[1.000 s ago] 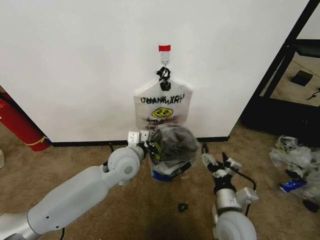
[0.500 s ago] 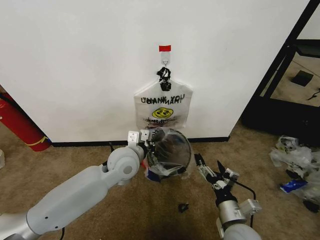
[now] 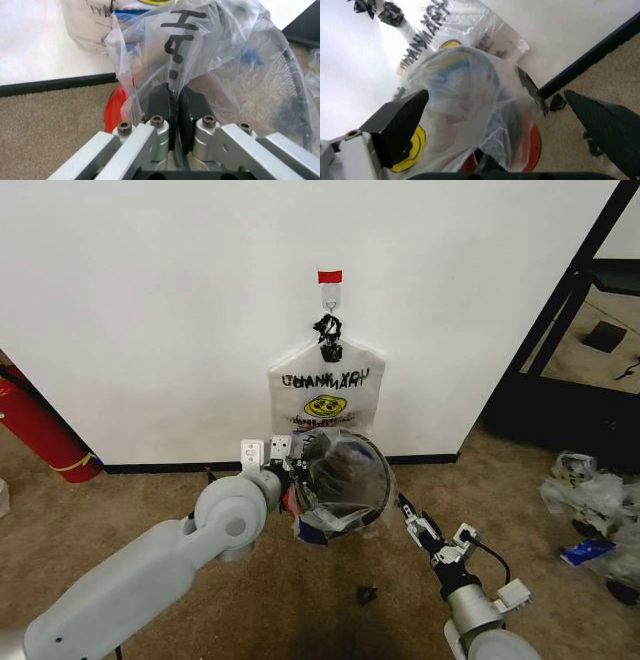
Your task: Pick up the garbage bag from the wall and place it over the trash bin.
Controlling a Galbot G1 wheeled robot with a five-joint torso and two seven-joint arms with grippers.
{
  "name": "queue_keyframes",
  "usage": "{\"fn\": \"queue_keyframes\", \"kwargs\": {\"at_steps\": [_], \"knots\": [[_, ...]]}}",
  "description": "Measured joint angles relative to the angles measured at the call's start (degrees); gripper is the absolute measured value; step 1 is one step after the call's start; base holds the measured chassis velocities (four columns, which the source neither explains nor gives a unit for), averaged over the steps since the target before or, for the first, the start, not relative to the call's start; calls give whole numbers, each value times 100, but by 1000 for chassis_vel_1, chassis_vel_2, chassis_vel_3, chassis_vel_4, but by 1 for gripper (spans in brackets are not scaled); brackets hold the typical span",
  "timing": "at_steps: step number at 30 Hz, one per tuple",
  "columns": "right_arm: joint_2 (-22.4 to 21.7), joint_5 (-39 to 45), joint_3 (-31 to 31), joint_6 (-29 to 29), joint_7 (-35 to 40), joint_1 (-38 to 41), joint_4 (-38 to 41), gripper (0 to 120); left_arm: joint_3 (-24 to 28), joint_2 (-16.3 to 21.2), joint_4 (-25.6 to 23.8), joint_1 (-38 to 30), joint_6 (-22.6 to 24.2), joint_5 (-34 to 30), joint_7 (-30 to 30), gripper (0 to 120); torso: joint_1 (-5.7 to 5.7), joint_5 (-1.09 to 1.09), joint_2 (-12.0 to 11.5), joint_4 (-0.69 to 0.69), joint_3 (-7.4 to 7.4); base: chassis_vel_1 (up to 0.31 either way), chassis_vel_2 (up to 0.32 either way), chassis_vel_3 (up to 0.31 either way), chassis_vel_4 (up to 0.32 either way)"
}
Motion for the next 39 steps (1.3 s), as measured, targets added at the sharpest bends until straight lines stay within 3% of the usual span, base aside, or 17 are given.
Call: {"fn": "queue_keyframes", "kwargs": {"at_steps": [4,11,14,19,20,29,39], "knots": [[6,23,-4,-25,30,39,-19,98,-19,10,-28,-5,4,-25,-6,0,0,0,0,-1,0,0,0,0,0],[57,128,-8,-78,78,131,-83,80,-50,39,-117,-28,10,-89,-18,0,0,0,0,-1,0,0,0,0,0],[125,222,-2,-114,152,224,-119,61,-63,54,-175,-46,12,-133,-27,0,0,0,0,-1,0,0,0,0,0],[166,238,-39,-161,175,263,-137,50,-63,55,-208,-60,15,-144,-45,0,0,0,0,-1,0,0,0,0,0],[210,237,-102,-190,192,318,-182,32,-48,53,-233,-74,16,-155,-52,0,0,0,0,-1,0,0,0,0,0],[239,194,-153,-180,260,247,-82,1,-20,34,-172,-107,16,-159,-58,0,0,0,0,-1,0,0,0,0,0],[208,37,-149,-147,297,-31,149,0,2,-35,141,-220,-4,-159,-58,0,0,0,0,-1,0,0,0,0,0]]}}
